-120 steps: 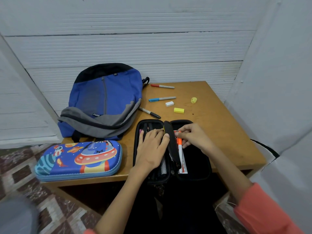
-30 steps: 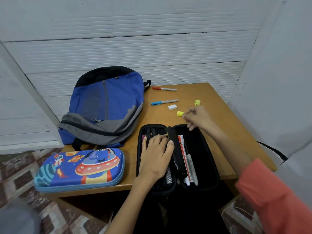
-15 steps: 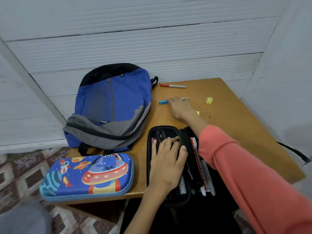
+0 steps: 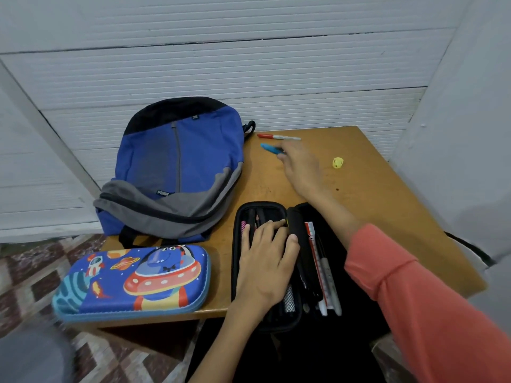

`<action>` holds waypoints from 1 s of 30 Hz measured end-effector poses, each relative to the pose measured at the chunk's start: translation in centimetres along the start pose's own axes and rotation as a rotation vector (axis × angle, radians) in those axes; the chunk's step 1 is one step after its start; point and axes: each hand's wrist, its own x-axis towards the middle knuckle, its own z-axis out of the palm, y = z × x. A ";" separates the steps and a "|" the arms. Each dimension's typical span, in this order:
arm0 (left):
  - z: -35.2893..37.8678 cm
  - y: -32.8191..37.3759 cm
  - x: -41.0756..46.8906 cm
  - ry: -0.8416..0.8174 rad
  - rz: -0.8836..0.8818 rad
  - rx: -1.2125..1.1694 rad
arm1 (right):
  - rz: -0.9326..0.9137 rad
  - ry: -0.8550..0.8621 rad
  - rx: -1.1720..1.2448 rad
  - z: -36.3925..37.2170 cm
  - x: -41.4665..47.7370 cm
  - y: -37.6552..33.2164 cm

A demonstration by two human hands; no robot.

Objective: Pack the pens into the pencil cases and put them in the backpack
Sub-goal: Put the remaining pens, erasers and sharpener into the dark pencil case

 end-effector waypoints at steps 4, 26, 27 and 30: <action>0.1 -0.1 0.0 -0.004 -0.008 -0.005 | 0.183 0.135 0.271 -4.1 -1.1 -1.7; -0.3 0.2 0.0 -0.006 -0.014 -0.038 | 0.721 -0.602 0.409 -11.3 -12.5 -1.5; -0.3 0.2 0.0 -0.007 -0.012 -0.034 | 0.734 -0.613 0.432 -11.3 -12.5 -1.4; -0.2 0.1 0.0 -0.007 -0.013 -0.022 | 0.756 -0.658 0.449 -11.1 -12.7 -1.7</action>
